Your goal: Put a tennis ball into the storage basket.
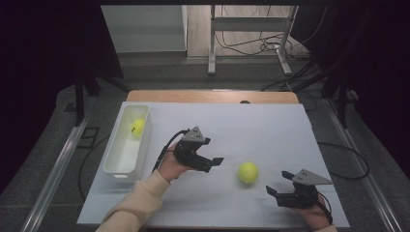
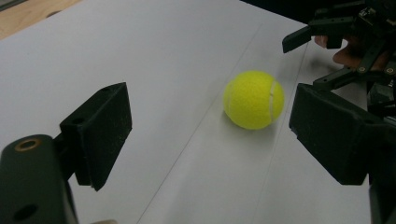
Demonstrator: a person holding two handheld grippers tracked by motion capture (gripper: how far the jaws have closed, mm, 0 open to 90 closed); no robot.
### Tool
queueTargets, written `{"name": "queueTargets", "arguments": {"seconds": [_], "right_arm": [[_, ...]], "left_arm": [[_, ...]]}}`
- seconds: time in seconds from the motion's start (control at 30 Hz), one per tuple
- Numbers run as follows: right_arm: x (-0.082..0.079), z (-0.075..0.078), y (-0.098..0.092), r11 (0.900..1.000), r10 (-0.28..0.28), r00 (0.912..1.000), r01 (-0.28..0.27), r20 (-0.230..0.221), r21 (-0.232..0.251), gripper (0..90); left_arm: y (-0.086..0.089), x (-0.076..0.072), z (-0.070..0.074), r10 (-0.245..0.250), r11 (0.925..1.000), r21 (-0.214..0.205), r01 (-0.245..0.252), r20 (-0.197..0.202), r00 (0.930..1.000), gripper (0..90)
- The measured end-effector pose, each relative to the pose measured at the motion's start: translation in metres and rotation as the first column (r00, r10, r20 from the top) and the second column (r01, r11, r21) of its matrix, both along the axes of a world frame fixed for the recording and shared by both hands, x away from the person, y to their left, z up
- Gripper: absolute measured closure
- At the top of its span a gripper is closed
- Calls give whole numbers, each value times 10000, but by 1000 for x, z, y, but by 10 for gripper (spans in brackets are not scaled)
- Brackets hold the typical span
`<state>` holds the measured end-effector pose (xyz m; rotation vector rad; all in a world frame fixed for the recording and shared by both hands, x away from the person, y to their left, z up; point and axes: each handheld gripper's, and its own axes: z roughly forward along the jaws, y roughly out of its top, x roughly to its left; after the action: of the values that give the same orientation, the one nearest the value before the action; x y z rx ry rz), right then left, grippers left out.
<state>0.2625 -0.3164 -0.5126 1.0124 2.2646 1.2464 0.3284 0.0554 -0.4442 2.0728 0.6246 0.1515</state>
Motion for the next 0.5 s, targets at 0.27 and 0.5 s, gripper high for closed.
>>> {"name": "queueTargets", "arguments": {"seconds": [0.27, 0.5], "right_arm": [[0, 0, 0, 10000, -11, 10000, 11, 12, 3, 149], [0, 0, 0, 10000, 2, 10000, -2, -1, -5, 149]], "left_arm": [[-11, 2, -5, -199, 9997, 107, 201, -113, 9997, 137], [-25, 4, -13, -392, 9989, 258, 401, -319, 9987, 136]]}}
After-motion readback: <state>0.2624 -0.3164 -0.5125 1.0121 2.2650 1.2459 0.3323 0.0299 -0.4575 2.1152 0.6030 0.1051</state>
